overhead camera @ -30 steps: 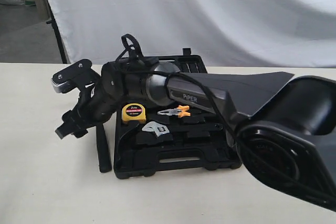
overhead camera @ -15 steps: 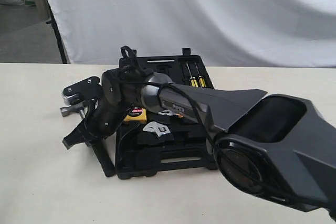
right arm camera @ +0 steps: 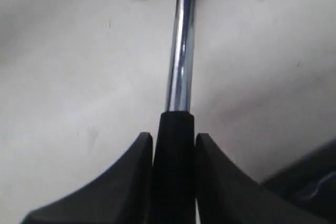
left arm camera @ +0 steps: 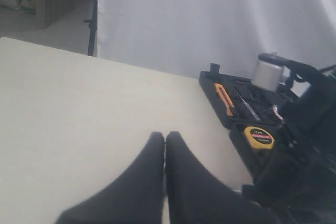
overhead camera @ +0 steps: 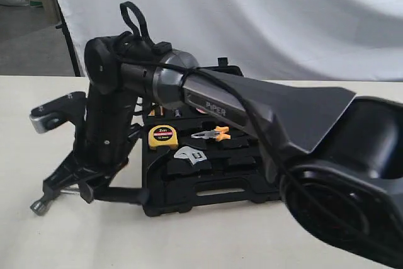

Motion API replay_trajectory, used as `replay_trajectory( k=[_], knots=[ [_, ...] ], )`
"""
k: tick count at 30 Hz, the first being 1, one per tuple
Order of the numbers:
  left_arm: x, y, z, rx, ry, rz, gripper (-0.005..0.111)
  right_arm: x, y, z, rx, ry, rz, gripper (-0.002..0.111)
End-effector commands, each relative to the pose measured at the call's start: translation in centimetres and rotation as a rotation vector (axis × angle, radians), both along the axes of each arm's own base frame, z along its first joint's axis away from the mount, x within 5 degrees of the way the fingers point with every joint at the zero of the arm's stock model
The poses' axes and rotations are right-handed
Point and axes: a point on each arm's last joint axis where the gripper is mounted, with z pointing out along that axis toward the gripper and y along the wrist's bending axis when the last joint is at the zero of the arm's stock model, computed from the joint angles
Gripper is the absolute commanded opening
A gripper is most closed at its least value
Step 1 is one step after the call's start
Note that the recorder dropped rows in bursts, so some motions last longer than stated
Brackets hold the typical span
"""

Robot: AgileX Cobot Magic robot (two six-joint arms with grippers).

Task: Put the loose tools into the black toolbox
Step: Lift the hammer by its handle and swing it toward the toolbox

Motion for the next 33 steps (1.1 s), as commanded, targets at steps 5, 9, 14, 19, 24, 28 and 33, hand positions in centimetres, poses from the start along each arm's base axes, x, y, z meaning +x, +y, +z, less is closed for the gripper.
replay_trajectory(
  k=[5, 9, 14, 19, 24, 28, 33],
  knots=[
    [-0.1, 0.1, 0.2, 0.002, -0.013, 0.026, 0.001, -3.8, -6.0, -2.9, -0.169, 0.124, 0.087, 0.000],
    [-0.1, 0.1, 0.2, 0.002, -0.013, 0.026, 0.001, -4.7, -7.6, -4.6, -0.207, 0.140, 0.108, 0.000],
    [-0.1, 0.1, 0.2, 0.002, -0.013, 0.026, 0.001, -5.3, -8.4, -6.6, -0.280, 0.175, 0.123, 0.000],
    [-0.1, 0.1, 0.2, 0.002, -0.013, 0.026, 0.001, -5.7, -8.6, -6.9, -0.390, 0.111, 0.088, 0.000],
    [-0.1, 0.1, 0.2, 0.002, -0.013, 0.026, 0.001, -7.3, -7.8, -7.0, -0.478, -0.035, 0.073, 0.008],
    [-0.1, 0.1, 0.2, 0.002, -0.013, 0.026, 0.001, -8.0, -7.5, -7.0, -0.508, -0.107, 0.059, 0.046],
    [-0.1, 0.1, 0.2, 0.002, -0.013, 0.026, 0.001, -8.6, -7.2, -5.9, -0.468, -0.103, 0.190, 0.078]
  ],
)
